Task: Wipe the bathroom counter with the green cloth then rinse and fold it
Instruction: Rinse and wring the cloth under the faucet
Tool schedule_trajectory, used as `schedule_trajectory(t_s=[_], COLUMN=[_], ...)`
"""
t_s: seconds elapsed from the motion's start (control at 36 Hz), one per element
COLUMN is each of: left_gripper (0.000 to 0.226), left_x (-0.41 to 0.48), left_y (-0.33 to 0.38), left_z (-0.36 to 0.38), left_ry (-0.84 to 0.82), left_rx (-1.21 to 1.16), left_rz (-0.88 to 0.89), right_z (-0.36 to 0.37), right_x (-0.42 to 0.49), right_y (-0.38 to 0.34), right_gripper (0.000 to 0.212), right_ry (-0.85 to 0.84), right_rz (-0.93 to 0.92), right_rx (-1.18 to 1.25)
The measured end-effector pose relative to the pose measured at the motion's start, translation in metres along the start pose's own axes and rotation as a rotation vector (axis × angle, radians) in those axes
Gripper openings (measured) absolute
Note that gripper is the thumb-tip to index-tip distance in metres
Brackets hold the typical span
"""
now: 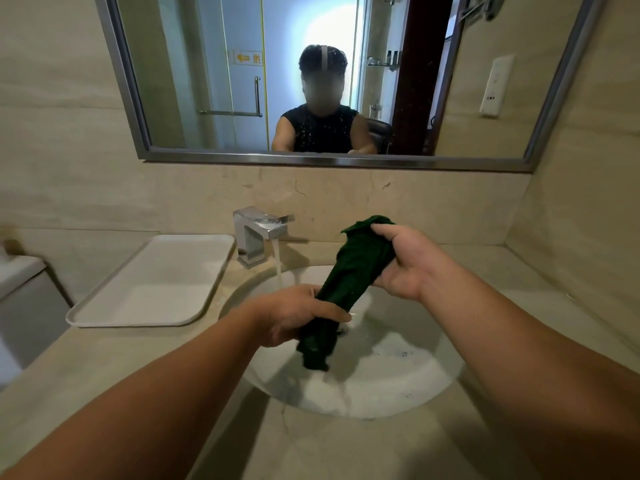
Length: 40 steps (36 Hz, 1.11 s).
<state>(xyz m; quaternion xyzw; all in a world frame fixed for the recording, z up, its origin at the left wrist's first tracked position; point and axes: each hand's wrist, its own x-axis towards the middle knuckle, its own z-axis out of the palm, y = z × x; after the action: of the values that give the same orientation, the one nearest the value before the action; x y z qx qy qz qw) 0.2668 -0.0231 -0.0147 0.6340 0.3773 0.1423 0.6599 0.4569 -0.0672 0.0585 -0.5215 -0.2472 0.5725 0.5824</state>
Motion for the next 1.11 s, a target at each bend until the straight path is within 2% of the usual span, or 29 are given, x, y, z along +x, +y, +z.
schedule_trajectory(t_s=[0.06, 0.17, 0.25, 0.28, 0.33, 0.39, 0.44, 0.5, 0.56, 0.69, 0.72, 0.78, 0.83, 0.86, 0.94, 1.0, 1.06, 1.11], left_gripper=[0.034, 0.04, 0.038, 0.042, 0.065, 0.093, 0.105, 0.098, 0.084, 0.051, 0.042, 0.029, 0.026, 0.027, 0.028, 0.019, 0.011, 0.018], left_x=[-0.002, -0.008, -0.014, -0.014, -0.013, -0.012, -0.012, -0.016, -0.021, -0.032, -0.034, -0.037, -0.038, -0.036, -0.03, -0.025, -0.022, -0.019], left_y=[-0.003, -0.005, -0.003, -0.002, 0.0, 0.004, 0.009, 0.015, 0.016, 0.009, 0.009, 0.014, 0.021, 0.026, 0.038, 0.045, 0.048, 0.047], left_z=[-0.001, -0.004, 0.0, -0.001, -0.004, -0.01, -0.014, -0.014, -0.015, -0.026, -0.026, -0.024, -0.022, -0.021, -0.015, -0.01, -0.002, 0.005], left_ry=[0.003, -0.045, -0.024, -0.02, -0.072, -0.197, -0.341, -0.419, -0.413, -0.365, -0.364, -0.382, -0.417, -0.435, -0.501, -0.524, -0.493, -0.396], left_rx=[-0.02, 0.046, 0.044, 0.023, -0.099, -0.276, -0.387, -0.403, -0.37, -0.335, -0.352, -0.382, -0.352, -0.306, -0.063, 0.131, 0.315, 0.433], left_rz=[-0.043, -0.138, -0.15, -0.148, -0.147, -0.141, -0.103, -0.068, -0.058, -0.058, -0.049, -0.038, -0.035, -0.045, -0.126, -0.208, -0.26, -0.266], right_z=[-0.008, -0.02, -0.024, -0.023, -0.017, -0.005, 0.007, 0.016, 0.019, 0.007, 0.002, -0.007, -0.016, -0.02, -0.027, -0.022, -0.017, -0.01], right_x=[0.002, 0.003, 0.001, -0.002, -0.011, -0.027, -0.041, -0.05, -0.052, -0.05, -0.052, -0.058, -0.057, -0.054, -0.041, -0.04, -0.038, -0.038], right_y=[0.002, 0.005, 0.006, 0.006, 0.007, 0.008, 0.013, 0.02, 0.026, 0.024, 0.023, 0.027, 0.041, 0.051, 0.071, 0.069, 0.068, 0.065], right_gripper=[0.031, 0.027, 0.028, 0.027, 0.024, 0.017, 0.02, 0.032, 0.039, 0.054, 0.059, 0.083, 0.105, 0.11, 0.108, 0.103, 0.096, 0.075], right_ry=[0.043, 0.122, 0.108, 0.087, 0.023, -0.084, -0.213, -0.353, -0.432, -0.359, -0.379, -0.42, -0.412, -0.383, -0.196, -0.157, -0.155, -0.104], right_rz=[0.015, -0.011, -0.069, -0.097, -0.186, -0.284, -0.307, -0.238, -0.207, -0.289, -0.347, -0.494, -0.666, -0.78, -1.077, -1.166, -1.111, -0.976], right_rx=[-0.001, -0.021, -0.142, -0.21, -0.391, -0.625, -0.84, -0.951, -0.961, -0.771, -0.848, -1.233, -1.628, -1.729, -1.836, -1.86, -1.975, -2.081])
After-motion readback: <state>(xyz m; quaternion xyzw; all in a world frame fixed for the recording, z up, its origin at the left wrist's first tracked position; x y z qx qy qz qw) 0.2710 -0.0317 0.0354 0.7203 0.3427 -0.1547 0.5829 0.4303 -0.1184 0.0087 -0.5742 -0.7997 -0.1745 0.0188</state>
